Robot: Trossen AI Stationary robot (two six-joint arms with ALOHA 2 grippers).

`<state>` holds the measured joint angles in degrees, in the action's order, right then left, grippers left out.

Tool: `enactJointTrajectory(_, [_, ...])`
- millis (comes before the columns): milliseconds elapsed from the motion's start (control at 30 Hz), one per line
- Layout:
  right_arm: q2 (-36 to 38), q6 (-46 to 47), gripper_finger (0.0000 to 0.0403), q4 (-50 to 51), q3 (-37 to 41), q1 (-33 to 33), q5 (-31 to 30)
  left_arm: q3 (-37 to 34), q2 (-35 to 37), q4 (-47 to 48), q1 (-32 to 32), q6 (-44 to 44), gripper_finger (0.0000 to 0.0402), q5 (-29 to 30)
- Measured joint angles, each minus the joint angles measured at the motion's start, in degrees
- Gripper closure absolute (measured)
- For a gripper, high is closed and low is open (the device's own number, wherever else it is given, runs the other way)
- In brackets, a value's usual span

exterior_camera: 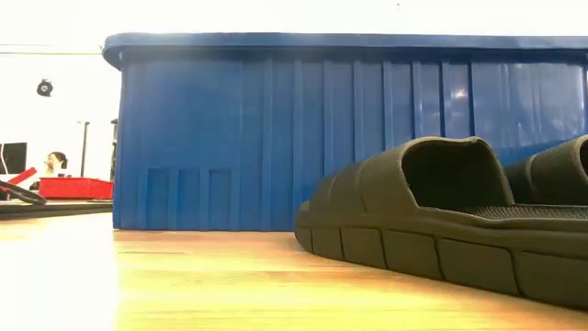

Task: Pick and place slides into bin
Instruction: Put the black slide into the blue bin

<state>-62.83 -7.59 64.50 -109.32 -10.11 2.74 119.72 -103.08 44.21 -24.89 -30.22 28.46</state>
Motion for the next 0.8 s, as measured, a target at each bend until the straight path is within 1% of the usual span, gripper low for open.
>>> enactJointTrajectory(100, [0.56,0.02,0.0179,-0.03,0.00,0.00,-0.02,0.00,0.27,-2.12,2.60,5.60,0.0400,4.93])
enactJointTrajectory(167, [0.91,-0.03,0.0179,-0.42,0.00,-0.01,-1.20,-0.14,0.16,-2.07,4.51,7.68,0.0400,6.95])
enactJointTrajectory(233, [1.35,0.51,0.0179,-2.01,0.00,-0.02,-5.83,-0.29,-0.24,-2.05,6.89,8.20,0.0400,7.56])
enactJointTrajectory(333, [2.32,1.37,0.0179,-2.54,0.00,0.00,-14.46,-0.36,-0.78,-1.93,9.96,8.47,0.0400,9.07])
enactJointTrajectory(400, [2.69,0.83,0.0179,-2.61,0.00,0.00,-19.34,-1.19,-0.82,-1.61,11.82,9.54,0.0400,11.52])
enactJointTrajectory(500, [3.68,-0.24,0.0179,-2.63,0.00,0.00,-25.65,-1.98,-0.82,-0.65,14.39,11.84,0.0400,16.69])
enactJointTrajectory(600, [3.96,-0.42,0.0179,-3.30,0.00,0.00,-30.62,-2.02,-0.82,0.32,17.09,15.57,0.0400,20.33])
enactJointTrajectory(700, [4.25,-0.44,0.0179,-4.39,0.00,0.00,-34.99,-2.01,-1.22,0.33,20.24,19.57,0.0400,21.84])
enactJointTrajectory(800, [4.28,-0.41,0.0179,-5.64,0.00,0.00,-37.66,-2.01,-2.50,0.44,23.65,22.13,0.0400,23.35])
